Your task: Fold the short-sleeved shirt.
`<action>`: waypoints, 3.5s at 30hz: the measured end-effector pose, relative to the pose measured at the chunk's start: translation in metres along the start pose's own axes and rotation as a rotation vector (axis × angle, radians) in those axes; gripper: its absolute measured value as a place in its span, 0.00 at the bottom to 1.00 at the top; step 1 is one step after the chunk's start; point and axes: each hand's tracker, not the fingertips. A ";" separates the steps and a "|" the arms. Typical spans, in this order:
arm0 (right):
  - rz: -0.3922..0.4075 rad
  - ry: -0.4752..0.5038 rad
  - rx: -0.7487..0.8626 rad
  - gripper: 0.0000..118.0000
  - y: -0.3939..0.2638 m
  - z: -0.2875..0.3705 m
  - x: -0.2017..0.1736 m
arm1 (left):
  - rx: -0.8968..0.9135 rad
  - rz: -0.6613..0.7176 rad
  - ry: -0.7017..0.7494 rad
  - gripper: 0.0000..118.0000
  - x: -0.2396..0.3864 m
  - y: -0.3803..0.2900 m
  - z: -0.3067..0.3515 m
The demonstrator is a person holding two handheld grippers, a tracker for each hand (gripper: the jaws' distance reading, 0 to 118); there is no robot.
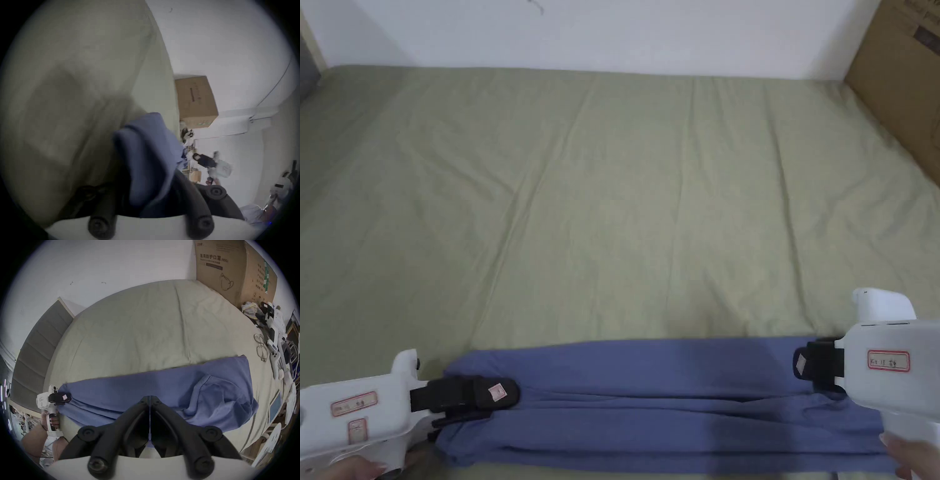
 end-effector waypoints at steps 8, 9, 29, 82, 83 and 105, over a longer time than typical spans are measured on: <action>0.004 0.011 -0.005 0.02 0.000 0.002 0.002 | 0.077 -0.311 0.361 0.06 0.086 -0.016 0.003; 0.005 0.017 -0.003 0.02 0.000 0.004 0.001 | 0.078 -0.380 0.426 0.06 0.100 -0.019 0.005; 0.009 0.097 0.048 0.02 -0.010 0.038 0.016 | 0.016 -0.475 0.549 0.06 0.229 -0.067 -0.078; -0.026 0.058 0.050 0.02 -0.014 0.026 0.038 | -0.002 -0.316 0.270 0.10 0.157 -0.043 -0.026; -0.023 0.058 0.048 0.02 -0.014 0.025 0.037 | 0.005 -0.280 0.256 0.30 0.146 -0.039 -0.018; 0.033 0.032 -0.018 0.02 -0.008 0.000 0.013 | -0.098 -0.025 -0.093 0.06 0.057 -0.020 -0.088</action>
